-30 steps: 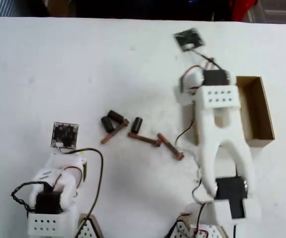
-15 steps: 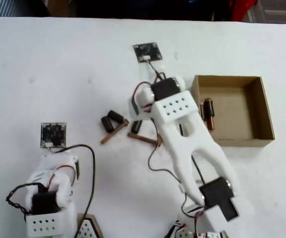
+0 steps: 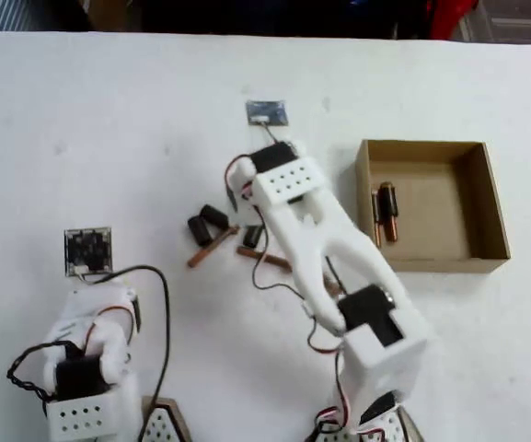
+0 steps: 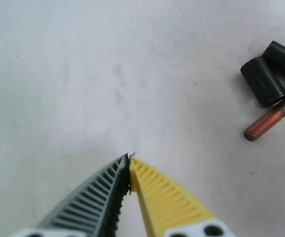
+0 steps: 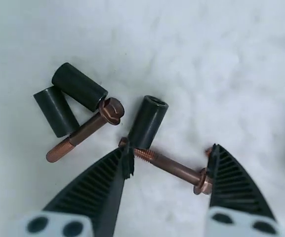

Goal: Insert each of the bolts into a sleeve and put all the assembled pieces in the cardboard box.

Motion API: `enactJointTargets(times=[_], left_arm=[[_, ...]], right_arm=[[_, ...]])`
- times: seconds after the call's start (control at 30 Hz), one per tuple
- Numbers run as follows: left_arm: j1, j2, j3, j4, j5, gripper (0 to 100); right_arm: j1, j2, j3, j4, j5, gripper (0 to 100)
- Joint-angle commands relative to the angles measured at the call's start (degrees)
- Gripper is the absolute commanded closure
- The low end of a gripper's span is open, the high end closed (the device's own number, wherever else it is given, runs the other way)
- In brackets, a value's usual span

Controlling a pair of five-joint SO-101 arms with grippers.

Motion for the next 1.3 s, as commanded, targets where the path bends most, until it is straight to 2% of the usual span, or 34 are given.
enactJointTargets(times=[0.0,0.33,0.67,0.87,1.07,1.27], left_arm=[[-0.48,-0.48,-0.62,0.09,-0.35,98],[-0.48,-0.48,-0.44,0.09,-0.35,98],[-0.48,-0.48,-0.35,0.00,-0.62,98],[-0.48,-0.48,-0.26,0.00,-0.62,98],[-0.48,-0.48,-0.26,0.00,-0.62,98],[-0.48,-0.48,-0.26,0.00,-0.62,98]], right_arm=[[-0.84,2.59,-4.84,-0.57,-0.44,77.9],[-1.10,13.05,-13.89,-0.57,-0.18,77.9],[-0.57,17.01,-14.59,-1.45,-0.44,78.5],[-0.66,17.01,-14.51,-1.71,-0.44,95.6],[-0.48,16.57,-14.59,-1.45,0.26,96.4],[2.24,16.48,-14.59,-1.45,12.04,96.4]])
